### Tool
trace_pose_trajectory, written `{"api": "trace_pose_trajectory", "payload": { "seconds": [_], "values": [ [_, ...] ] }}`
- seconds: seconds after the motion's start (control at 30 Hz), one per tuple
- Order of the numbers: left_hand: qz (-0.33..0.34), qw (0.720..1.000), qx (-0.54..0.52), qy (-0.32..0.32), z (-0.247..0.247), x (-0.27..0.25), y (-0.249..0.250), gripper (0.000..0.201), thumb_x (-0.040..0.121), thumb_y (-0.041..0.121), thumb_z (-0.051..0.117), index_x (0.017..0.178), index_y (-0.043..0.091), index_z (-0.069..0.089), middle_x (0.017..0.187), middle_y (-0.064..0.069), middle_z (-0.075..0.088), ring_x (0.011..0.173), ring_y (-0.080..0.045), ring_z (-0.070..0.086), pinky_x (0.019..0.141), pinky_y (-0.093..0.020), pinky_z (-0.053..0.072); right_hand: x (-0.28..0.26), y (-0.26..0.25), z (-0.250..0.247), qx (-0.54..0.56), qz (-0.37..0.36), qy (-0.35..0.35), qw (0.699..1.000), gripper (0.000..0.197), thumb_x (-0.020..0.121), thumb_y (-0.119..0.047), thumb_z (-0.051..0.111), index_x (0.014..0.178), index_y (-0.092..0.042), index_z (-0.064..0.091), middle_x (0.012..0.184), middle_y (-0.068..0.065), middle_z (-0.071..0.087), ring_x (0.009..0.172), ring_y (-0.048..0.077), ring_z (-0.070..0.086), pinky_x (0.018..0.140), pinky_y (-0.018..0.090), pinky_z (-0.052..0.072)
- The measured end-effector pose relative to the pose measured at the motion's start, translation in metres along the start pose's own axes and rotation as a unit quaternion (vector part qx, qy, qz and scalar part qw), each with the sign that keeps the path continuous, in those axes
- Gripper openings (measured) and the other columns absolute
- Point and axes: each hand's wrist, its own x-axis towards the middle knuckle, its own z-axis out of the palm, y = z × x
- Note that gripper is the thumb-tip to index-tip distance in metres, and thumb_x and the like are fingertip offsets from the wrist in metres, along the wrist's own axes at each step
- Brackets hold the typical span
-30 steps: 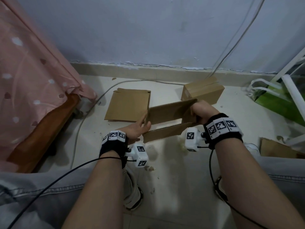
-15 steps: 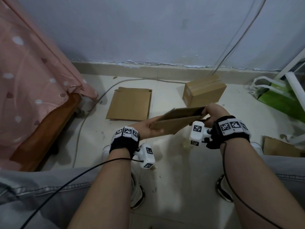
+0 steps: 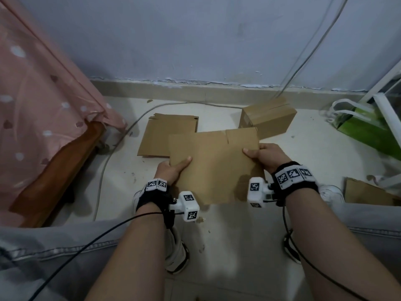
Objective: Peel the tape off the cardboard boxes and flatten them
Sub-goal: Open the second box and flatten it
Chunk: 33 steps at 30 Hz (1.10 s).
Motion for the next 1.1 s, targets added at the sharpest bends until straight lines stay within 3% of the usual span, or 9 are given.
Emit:
{"api": "trace_pose_trajectory", "payload": {
  "seconds": [0.13, 0.3, 0.5, 0.63, 0.7, 0.8, 0.9, 1.03, 1.1],
  "values": [
    [-0.015, 1.0, 0.002, -0.015, -0.007, 0.005, -0.012, 0.07, 0.052, 0.034, 0.094, 0.113, 0.015, 0.065, 0.106, -0.004, 0.074, 0.099, -0.026, 0.07, 0.093, -0.047, 0.054, 0.003, 0.001, 0.013, 0.019, 0.005, 0.039, 0.999, 0.051, 0.077, -0.017, 0.083, 0.122, -0.002, 0.062, 0.111, 0.011, 0.071, 0.094, 0.023, 0.068, 0.082, 0.035, 0.057],
    [0.024, 0.998, 0.031, 0.052, -0.008, 0.01, -0.012, 0.057, 0.067, 0.023, 0.089, 0.117, 0.011, 0.064, 0.109, -0.002, 0.07, 0.102, -0.023, 0.066, 0.096, -0.04, 0.052, -0.001, -0.001, 0.02, 0.034, -0.019, 0.023, 0.999, 0.024, 0.081, -0.013, 0.079, 0.101, -0.014, 0.067, 0.103, 0.007, 0.072, 0.093, 0.02, 0.068, 0.079, 0.032, 0.056],
    [0.003, 0.998, -0.029, 0.06, -0.011, 0.019, -0.019, 0.051, 0.069, 0.019, 0.088, 0.114, 0.015, 0.065, 0.11, -0.004, 0.072, 0.102, -0.025, 0.067, 0.096, -0.045, 0.053, 0.015, -0.004, 0.026, 0.01, -0.026, 0.065, 0.997, 0.036, 0.08, -0.024, 0.079, 0.111, -0.011, 0.066, 0.11, 0.01, 0.07, 0.1, 0.025, 0.067, 0.093, 0.043, 0.055],
    [-0.024, 0.978, -0.131, 0.158, -0.016, 0.027, -0.023, 0.043, 0.076, 0.015, 0.082, 0.115, 0.015, 0.064, 0.108, -0.005, 0.072, 0.101, -0.028, 0.068, 0.095, -0.047, 0.053, 0.02, 0.004, 0.031, -0.058, 0.012, 0.046, 0.997, 0.051, 0.09, -0.033, 0.069, 0.133, -0.011, 0.053, 0.127, 0.013, 0.058, 0.108, 0.028, 0.061, 0.082, 0.039, 0.053],
    [-0.062, 0.966, -0.147, 0.205, -0.025, 0.036, -0.02, 0.046, 0.08, 0.024, 0.079, 0.121, 0.011, 0.061, 0.109, -0.008, 0.071, 0.099, -0.029, 0.066, 0.092, -0.044, 0.053, 0.018, 0.012, 0.035, -0.091, 0.043, 0.048, 0.994, 0.052, 0.095, -0.03, 0.06, 0.141, -0.014, 0.043, 0.131, 0.014, 0.052, 0.119, 0.034, 0.055, 0.093, 0.047, 0.049],
    [-0.158, 0.96, -0.095, 0.213, -0.041, 0.047, -0.004, 0.059, 0.083, 0.05, 0.066, 0.122, 0.005, 0.059, 0.097, -0.012, 0.069, 0.08, -0.03, 0.065, 0.075, -0.038, 0.051, 0.025, 0.024, 0.043, -0.075, 0.062, 0.036, 0.995, 0.042, 0.098, -0.015, 0.05, 0.139, -0.013, 0.043, 0.113, 0.013, 0.054, 0.112, 0.035, 0.06, 0.099, 0.05, 0.046],
    [-0.2, 0.951, -0.106, 0.208, -0.05, 0.067, 0.001, 0.068, 0.082, 0.059, 0.058, 0.127, 0.008, 0.053, 0.124, -0.015, 0.061, 0.107, -0.037, 0.062, 0.093, -0.049, 0.048, 0.039, 0.031, 0.048, -0.062, 0.064, 0.026, 0.996, 0.04, 0.095, -0.004, 0.042, 0.133, -0.012, 0.049, 0.114, 0.015, 0.058, 0.097, 0.03, 0.064, 0.09, 0.044, 0.048],
    [-0.151, 0.976, 0.02, 0.157, -0.048, 0.111, -0.008, 0.055, 0.095, 0.04, 0.047, 0.141, 0.008, 0.047, 0.147, -0.015, 0.047, 0.125, -0.031, 0.054, 0.068, -0.031, 0.049, 0.059, 0.032, 0.048, -0.063, 0.068, 0.022, 0.995, 0.038, 0.093, 0.001, 0.039, 0.126, -0.009, 0.055, 0.114, 0.016, 0.061, 0.098, 0.031, 0.066, 0.092, 0.044, 0.049],
    [-0.115, 0.98, 0.072, 0.145, -0.038, 0.113, -0.004, 0.053, 0.093, 0.034, 0.051, 0.139, 0.008, 0.046, 0.141, -0.014, 0.052, 0.106, -0.025, 0.056, 0.059, -0.028, 0.045, 0.075, 0.033, 0.046, -0.063, 0.059, 0.041, 0.995, 0.037, 0.093, 0.001, 0.039, 0.124, -0.009, 0.056, 0.109, 0.015, 0.062, 0.097, 0.031, 0.067, 0.094, 0.047, 0.05]
  ]
}}
